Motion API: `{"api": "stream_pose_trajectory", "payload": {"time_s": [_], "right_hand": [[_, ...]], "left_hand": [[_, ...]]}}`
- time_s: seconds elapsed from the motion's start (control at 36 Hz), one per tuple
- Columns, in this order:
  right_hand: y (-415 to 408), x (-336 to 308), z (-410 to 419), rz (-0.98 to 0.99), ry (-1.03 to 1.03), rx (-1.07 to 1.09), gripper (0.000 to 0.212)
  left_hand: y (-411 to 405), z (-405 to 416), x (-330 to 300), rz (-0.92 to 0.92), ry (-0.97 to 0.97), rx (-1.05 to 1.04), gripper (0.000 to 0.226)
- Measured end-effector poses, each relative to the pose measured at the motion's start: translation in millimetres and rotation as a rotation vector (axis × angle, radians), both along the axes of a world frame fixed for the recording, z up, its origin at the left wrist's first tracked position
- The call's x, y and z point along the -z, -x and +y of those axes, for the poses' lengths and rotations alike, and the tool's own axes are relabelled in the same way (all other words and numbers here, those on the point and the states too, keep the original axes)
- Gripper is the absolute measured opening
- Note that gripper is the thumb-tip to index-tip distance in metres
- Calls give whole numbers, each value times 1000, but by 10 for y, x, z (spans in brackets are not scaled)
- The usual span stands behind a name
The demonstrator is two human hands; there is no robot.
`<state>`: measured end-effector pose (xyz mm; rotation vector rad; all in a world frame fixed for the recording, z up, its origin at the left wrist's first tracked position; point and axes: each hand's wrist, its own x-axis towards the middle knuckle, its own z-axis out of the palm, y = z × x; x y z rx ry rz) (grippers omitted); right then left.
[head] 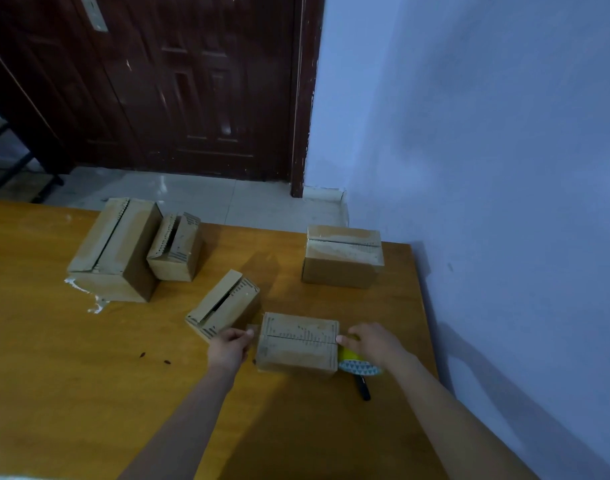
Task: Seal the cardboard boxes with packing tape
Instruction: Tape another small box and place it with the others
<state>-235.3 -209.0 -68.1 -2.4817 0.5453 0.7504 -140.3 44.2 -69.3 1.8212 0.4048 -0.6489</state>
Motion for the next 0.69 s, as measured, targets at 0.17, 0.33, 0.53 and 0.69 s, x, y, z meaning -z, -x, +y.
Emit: {"api": "stream_pose_trajectory", "payload": {"time_s": [0.17,0.33,0.53,0.69], "right_hand": [[7,58,-2,-3,-6,29,47],[54,59,156,-17,-7,43,31],[22,19,433,-38,3,51,35],[-24,17,624,-59,-17,95,34]], "left_hand": [[67,-110,-98,100,55,-48,23],[-20,-82,-141,163,148,-49,22],[-227,-52,2,183,86,-6,18],[-408,41,102,282,74,-67,30]]}}
